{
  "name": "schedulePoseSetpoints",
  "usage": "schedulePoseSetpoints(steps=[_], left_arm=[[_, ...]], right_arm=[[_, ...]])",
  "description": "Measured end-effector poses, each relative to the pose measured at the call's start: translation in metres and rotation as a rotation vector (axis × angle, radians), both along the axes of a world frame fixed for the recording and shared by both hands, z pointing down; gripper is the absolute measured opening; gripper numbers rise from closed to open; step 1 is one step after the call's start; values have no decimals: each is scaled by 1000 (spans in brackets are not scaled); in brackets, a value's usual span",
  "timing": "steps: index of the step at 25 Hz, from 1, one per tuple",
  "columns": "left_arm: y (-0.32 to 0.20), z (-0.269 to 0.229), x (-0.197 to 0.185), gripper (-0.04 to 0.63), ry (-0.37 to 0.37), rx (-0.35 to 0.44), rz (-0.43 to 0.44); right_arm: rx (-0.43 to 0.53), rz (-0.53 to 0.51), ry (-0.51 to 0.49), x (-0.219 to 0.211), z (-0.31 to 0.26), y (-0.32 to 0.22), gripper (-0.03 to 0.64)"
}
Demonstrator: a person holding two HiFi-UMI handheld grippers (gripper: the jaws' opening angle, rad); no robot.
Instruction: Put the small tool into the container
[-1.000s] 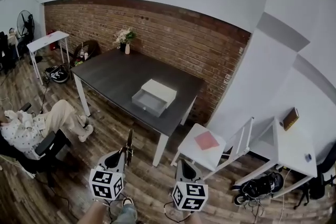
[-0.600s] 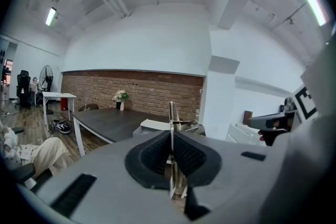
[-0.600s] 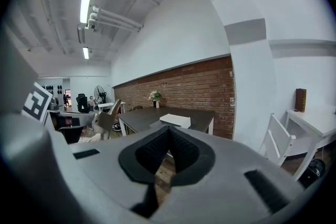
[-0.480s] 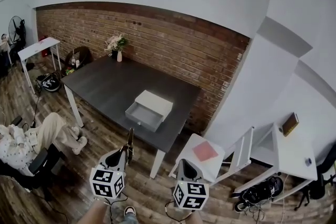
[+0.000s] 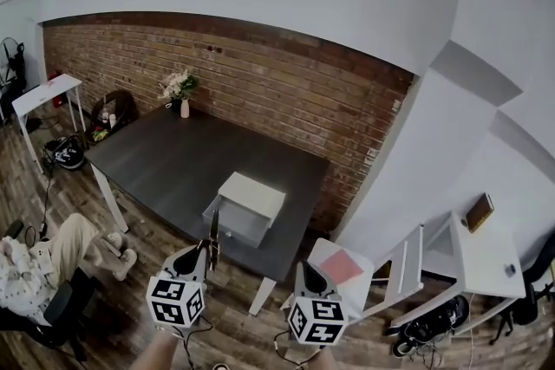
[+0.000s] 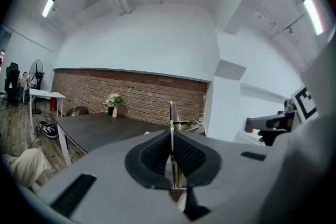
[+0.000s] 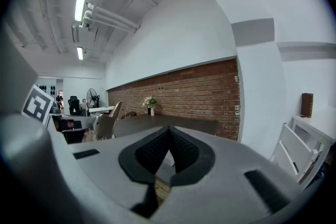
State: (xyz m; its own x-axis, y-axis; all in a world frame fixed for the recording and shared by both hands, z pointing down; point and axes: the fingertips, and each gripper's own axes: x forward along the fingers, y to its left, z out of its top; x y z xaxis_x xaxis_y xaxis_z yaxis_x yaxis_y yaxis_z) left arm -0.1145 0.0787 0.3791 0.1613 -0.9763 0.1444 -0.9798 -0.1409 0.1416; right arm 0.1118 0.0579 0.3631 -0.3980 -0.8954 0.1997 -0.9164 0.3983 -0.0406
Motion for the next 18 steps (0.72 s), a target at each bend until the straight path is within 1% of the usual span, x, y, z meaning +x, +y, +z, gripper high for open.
schedulePoseSetpoints(steps=[5,9,15,18], left_arm=[[-34,10,-20,6,20,-19,22],[-51,16,-33,6,31,-30,38],[-68,34,-45,6,66,-64,28],[-80,43,-48,6,78,-84,20]], right_arm=[[-17,20,14,-19,6,-31,3],[-31,45,22,-26,10,-46,3],[-88,62,36,-27,32,-60,3],[-100,62,39,-27,37,-73,3]])
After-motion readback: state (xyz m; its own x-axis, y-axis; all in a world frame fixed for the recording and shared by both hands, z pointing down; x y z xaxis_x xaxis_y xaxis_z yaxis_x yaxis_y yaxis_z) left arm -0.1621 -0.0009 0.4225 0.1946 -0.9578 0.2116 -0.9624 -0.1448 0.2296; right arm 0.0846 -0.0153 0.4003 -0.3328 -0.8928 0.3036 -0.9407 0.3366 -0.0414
